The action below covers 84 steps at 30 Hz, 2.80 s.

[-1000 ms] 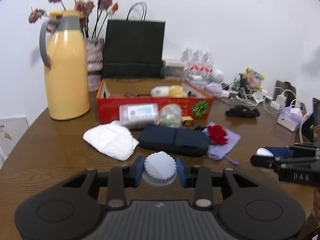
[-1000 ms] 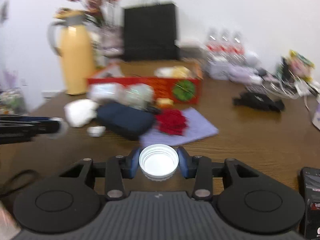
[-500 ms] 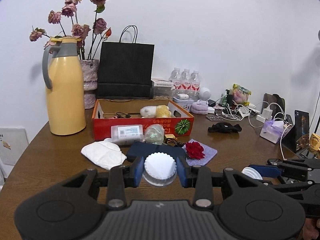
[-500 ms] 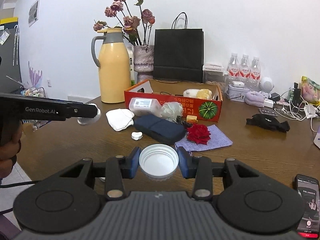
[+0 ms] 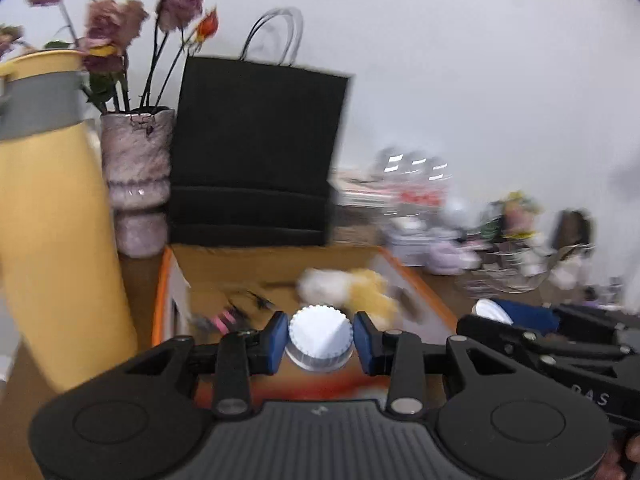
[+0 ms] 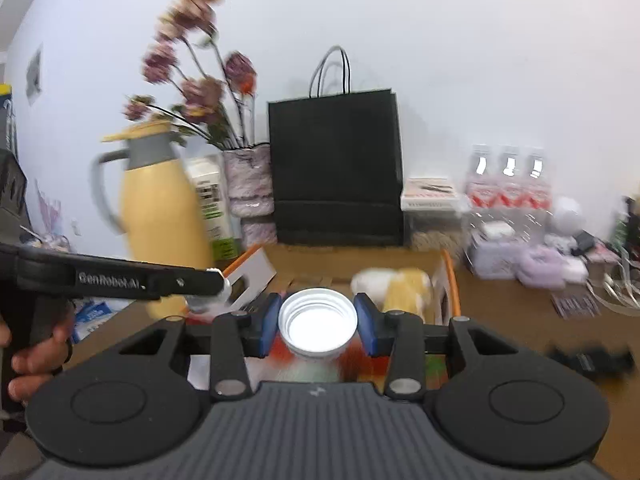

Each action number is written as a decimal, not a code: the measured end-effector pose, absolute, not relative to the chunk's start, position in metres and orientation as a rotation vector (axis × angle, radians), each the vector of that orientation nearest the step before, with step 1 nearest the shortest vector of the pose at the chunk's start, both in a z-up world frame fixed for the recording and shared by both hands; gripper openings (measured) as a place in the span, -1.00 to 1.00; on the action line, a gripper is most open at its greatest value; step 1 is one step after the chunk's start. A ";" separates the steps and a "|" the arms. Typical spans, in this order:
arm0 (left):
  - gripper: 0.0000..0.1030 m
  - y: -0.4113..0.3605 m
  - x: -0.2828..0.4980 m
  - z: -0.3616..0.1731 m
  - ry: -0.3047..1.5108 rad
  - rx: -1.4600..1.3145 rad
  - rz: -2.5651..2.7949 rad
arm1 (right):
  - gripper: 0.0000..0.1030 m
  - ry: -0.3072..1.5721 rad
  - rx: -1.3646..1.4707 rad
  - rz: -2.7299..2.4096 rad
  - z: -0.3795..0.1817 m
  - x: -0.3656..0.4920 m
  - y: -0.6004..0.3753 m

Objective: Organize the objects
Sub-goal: 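Place the puck in the box with the left gripper while the right gripper carries the white bottle cap there, then withdraw both grippers from the box back over the table, then grasp the white round lid with the left gripper while the right gripper grasps the small white heart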

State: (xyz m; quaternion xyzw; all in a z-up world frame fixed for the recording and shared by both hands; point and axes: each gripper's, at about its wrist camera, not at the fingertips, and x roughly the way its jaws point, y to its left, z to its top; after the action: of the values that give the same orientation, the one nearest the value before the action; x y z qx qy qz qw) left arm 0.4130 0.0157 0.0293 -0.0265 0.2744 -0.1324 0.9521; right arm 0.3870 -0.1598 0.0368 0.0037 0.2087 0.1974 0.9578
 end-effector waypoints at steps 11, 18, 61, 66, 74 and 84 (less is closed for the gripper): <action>-0.04 0.042 0.597 -0.055 0.785 -0.061 0.004 | 0.25 0.692 -0.081 0.317 -0.038 0.571 -0.072; 0.49 0.050 0.581 -0.041 0.682 -0.090 -0.034 | 0.69 0.594 -0.065 0.313 -0.034 0.552 -0.078; 0.98 0.031 0.112 -0.034 0.598 -0.024 -0.174 | 1.00 0.491 -0.057 0.300 -0.027 0.129 -0.212; 0.92 -0.005 0.111 -0.080 0.573 0.143 -0.258 | 1.00 0.505 -0.084 0.326 -0.050 0.139 -0.195; 0.57 0.004 0.140 -0.097 0.698 0.069 -0.238 | 1.00 0.546 -0.086 0.334 -0.067 0.165 -0.176; -0.26 -0.017 0.151 -0.094 0.685 0.135 -0.334 | 0.94 0.556 -0.088 0.397 -0.070 0.190 -0.157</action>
State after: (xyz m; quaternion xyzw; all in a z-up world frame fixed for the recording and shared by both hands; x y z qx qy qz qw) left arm 0.1508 -0.0168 -0.0943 0.0657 0.3339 -0.1628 0.9261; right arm 0.1904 -0.1568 -0.0701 -0.0432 0.2724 0.1948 0.9413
